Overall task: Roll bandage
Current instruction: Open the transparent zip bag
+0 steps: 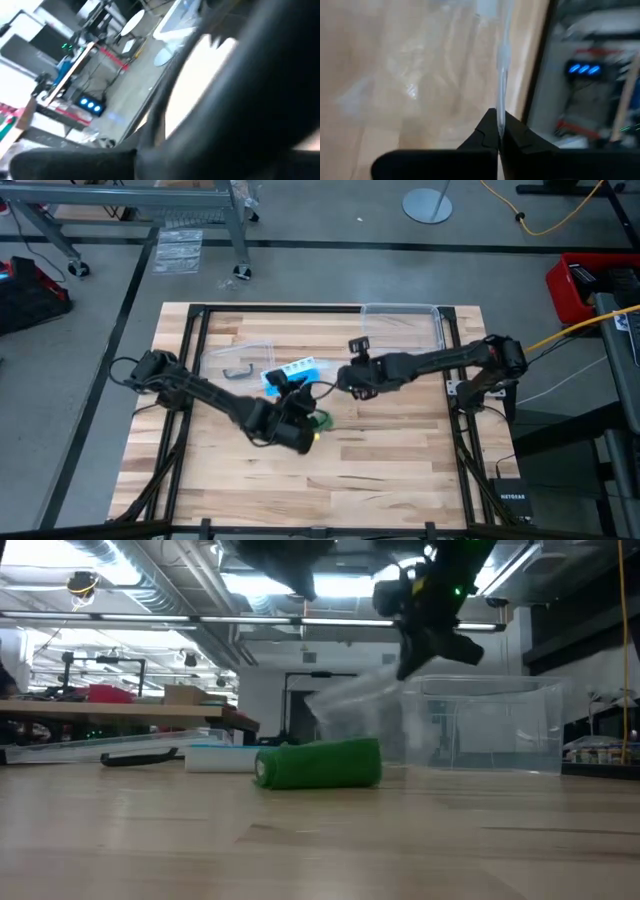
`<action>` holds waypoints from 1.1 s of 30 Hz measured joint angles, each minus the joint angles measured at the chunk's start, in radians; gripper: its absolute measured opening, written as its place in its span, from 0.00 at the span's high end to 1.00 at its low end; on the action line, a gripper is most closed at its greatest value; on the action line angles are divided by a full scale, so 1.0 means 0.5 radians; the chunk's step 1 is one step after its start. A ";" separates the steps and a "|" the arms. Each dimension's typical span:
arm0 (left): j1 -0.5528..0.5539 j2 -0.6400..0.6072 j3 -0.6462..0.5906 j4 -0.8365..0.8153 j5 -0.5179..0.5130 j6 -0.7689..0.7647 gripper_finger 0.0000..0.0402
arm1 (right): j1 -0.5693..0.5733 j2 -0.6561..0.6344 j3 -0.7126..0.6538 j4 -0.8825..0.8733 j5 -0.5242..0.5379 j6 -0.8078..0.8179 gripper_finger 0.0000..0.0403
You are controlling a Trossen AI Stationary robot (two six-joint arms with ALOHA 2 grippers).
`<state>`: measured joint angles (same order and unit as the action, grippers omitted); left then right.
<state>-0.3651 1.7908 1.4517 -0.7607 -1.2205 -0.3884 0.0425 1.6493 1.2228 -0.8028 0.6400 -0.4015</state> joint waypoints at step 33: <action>1.518 -0.773 -0.921 0.781 2.200 0.892 0.99 | -0.995 -0.208 -0.003 -0.333 -1.129 -0.208 1.00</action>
<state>0.3939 1.4044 0.9910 -0.3703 -0.1206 0.0576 -0.4552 1.5451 1.2213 -0.9693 0.0753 -0.5054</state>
